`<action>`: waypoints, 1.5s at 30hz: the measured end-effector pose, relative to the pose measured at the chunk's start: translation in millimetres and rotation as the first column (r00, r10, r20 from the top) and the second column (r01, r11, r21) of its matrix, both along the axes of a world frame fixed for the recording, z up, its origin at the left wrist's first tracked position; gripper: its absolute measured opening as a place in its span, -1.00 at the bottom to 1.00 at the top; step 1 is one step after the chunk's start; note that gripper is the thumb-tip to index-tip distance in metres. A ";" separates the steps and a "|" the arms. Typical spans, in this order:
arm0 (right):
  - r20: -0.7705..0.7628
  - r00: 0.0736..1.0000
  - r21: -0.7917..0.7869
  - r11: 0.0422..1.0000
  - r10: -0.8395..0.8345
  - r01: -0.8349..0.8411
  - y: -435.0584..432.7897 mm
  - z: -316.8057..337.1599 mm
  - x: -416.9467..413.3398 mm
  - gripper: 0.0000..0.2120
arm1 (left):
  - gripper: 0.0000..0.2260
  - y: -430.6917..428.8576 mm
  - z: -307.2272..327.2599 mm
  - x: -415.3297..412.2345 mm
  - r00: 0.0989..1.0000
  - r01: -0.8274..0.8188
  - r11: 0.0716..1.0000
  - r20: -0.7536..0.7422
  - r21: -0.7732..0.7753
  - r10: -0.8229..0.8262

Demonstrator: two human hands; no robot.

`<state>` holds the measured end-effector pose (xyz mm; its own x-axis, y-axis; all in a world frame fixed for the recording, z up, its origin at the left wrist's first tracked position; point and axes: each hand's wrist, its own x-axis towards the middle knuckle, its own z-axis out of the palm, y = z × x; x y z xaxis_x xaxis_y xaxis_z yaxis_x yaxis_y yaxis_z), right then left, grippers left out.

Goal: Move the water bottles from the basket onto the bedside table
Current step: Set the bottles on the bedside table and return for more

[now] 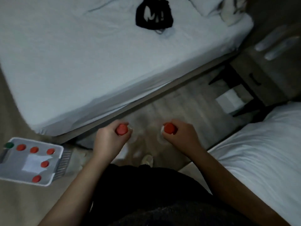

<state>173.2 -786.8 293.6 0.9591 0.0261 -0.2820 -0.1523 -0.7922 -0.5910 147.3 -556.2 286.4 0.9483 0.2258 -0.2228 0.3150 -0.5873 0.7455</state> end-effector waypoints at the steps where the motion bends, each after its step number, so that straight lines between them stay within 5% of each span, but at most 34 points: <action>1: 0.003 0.999 0.010 0.999 -0.049 0.049 -17.2 1.2 -1.0 -0.79 | -0.81 -16.9 2.8 8.3 0.998 0.053 0.999 0.019 -0.014 -0.053; 7: 0.042 0.931 0.135 0.926 -0.361 0.353 -100.3 3.2 -12.2 -0.78 | -0.73 -103.9 8.9 56.4 0.957 0.289 0.955 0.030 -0.061 -0.288; 15: 0.037 0.786 0.200 0.775 -0.617 0.600 -159.7 9.5 -7.5 -0.83 | -0.87 -178.1 24.1 120.0 0.872 0.485 0.874 0.083 -0.020 -0.482; 34: -0.021 0.530 0.185 0.517 -0.848 0.836 -282.0 2.1 158.2 -0.79 | -0.81 -325.2 26.0 362.2 0.640 0.768 0.640 -0.016 -0.011 -0.768; 45: 0.050 0.299 0.427 0.291 -0.953 0.856 -325.2 10.0 239.4 -0.87 | -0.80 -389.1 28.6 465.0 0.547 0.835 0.546 0.007 0.066 -0.837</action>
<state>412.7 -1112.0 303.6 0.4280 -0.8824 -0.1952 -0.4744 -0.0355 -0.8796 612.3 -945.4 314.9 0.7206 -0.6638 -0.2003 -0.3626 -0.6070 0.7072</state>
